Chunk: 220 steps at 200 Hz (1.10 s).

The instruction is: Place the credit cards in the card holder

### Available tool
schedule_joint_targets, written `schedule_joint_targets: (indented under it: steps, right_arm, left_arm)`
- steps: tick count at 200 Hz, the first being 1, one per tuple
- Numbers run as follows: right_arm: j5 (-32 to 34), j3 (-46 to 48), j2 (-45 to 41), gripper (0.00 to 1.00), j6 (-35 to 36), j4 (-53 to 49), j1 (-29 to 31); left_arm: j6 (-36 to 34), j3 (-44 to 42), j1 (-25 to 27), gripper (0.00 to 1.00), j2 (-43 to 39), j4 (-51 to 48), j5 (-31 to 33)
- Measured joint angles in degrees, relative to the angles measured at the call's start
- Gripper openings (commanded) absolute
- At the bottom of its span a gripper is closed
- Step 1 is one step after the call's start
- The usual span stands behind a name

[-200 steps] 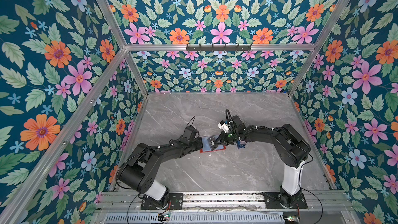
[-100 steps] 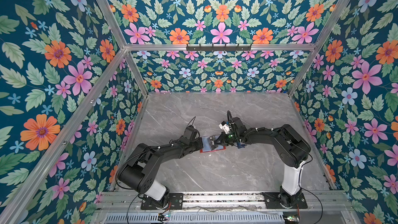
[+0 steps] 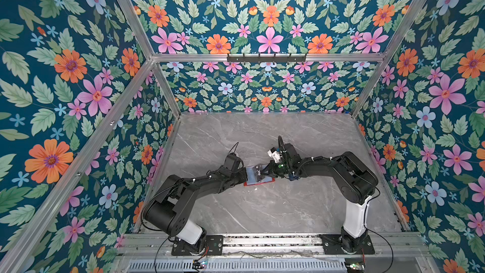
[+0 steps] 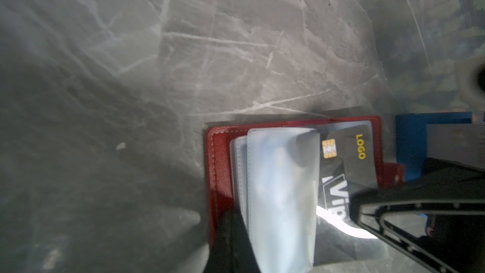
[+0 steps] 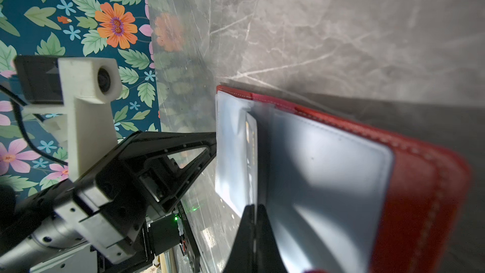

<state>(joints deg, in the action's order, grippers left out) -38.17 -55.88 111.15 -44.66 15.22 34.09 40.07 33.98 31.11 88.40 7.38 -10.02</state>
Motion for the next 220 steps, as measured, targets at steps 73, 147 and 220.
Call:
schedule_joint_targets:
  steps: [73,147,220]
  right_arm:
    - [0.85,0.22,0.79,0.12,-0.76,1.86,0.85]
    - [6.49,-2.93,-2.27,0.51,3.15,-8.02,2.47]
    - [19.1,-10.54,-3.69,0.42,9.2,-23.96,5.22]
  left_arm:
    - [0.0,0.0,0.02,0.01,0.0,0.0,0.09]
    - [-0.02,0.11,0.26,0.02,0.11,-0.02,0.44]
    - [-0.22,0.46,0.44,0.01,0.24,-0.48,0.72]
